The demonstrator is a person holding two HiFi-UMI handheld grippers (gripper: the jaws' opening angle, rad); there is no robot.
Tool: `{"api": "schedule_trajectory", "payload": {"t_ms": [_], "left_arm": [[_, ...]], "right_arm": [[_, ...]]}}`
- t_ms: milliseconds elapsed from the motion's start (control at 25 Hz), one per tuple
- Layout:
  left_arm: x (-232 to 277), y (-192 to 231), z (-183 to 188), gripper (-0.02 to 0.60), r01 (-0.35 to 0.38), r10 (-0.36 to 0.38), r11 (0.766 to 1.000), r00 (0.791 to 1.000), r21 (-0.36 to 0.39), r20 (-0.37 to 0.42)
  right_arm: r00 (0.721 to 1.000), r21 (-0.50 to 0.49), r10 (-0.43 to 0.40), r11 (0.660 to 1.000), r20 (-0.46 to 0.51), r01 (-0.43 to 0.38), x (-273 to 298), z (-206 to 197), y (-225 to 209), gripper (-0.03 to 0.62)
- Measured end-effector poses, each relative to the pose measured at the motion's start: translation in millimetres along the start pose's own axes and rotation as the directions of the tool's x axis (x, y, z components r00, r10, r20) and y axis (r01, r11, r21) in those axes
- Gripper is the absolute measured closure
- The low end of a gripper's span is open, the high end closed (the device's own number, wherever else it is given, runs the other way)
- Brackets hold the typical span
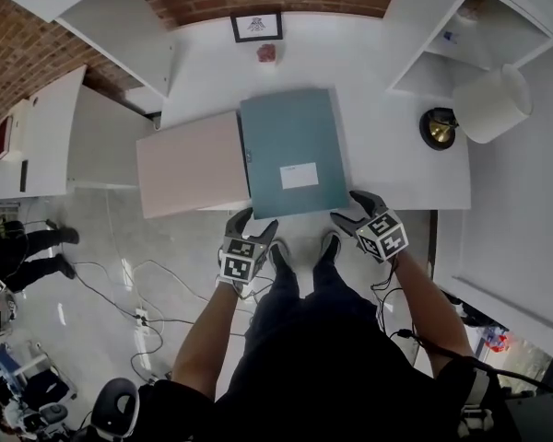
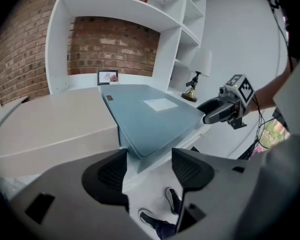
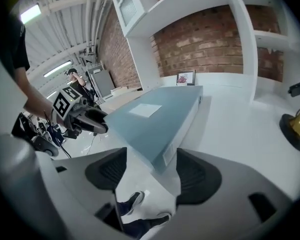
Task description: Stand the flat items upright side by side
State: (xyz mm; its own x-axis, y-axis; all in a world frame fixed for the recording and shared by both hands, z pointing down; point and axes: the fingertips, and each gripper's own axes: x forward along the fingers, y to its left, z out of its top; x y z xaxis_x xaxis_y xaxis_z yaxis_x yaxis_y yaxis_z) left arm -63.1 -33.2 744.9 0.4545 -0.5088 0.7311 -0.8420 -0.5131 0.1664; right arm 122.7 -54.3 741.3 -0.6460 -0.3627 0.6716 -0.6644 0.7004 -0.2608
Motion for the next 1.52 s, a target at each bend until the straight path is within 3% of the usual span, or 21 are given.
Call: {"api": "schedule_trajectory", "payload": {"t_ms": [120,280,560,840,960,1080,1240,1520], "left_arm": [[-0.2,3.3,3.0,0.320,-0.031,0.031,0.999,1.000,-0.008,0.003],[-12.3,0.5,13.7,0.357,-0.019,0.019,1.000,1.000,-0.015,0.009],[-51.7,-13.2,63.5,0.359,0.061,-0.051,0.996,0.989,-0.069,0.139],[-102.6,-20.4,135.6,0.355,0.121,-0.124,0.992,0.953,0.029,0.276],[-119.6,-26.7,169.6,0.303,0.187,-0.192,0.981,0.923,0.047,0.333],[-130.8,-27.6,201.3,0.272,0.193,-0.226,0.973,0.906,0.126,0.358],[-133.8,-19.8,235.9,0.268,0.161,-0.238,0.960,0.900,0.229,0.364],[-111.5,9.7,280.1,0.268,0.107,-0.208,0.954,0.909,0.281,0.361]], "right_arm": [[1.000,-0.012,-0.022,1.000,0.007,0.022,4.5,5.1,0.8,0.330],[0.999,0.012,-0.038,0.999,0.019,0.038,-3.8,12.2,2.1,0.339],[0.995,-0.010,-0.061,0.998,0.079,0.062,-43.7,51.6,7.8,0.344],[0.973,-0.003,-0.041,0.999,0.226,0.042,-97.0,114.2,26.6,0.299],[0.965,-0.051,-0.058,0.996,0.255,0.073,-115.5,138.7,30.9,0.273],[0.953,-0.081,-0.094,0.989,0.287,0.122,-129.8,163.4,30.9,0.262],[0.933,-0.079,-0.176,0.975,0.314,0.210,-140.9,190.6,23.1,0.264],[0.897,-0.018,-0.306,0.944,0.319,0.329,-133.6,217.4,2.2,0.322]]}}
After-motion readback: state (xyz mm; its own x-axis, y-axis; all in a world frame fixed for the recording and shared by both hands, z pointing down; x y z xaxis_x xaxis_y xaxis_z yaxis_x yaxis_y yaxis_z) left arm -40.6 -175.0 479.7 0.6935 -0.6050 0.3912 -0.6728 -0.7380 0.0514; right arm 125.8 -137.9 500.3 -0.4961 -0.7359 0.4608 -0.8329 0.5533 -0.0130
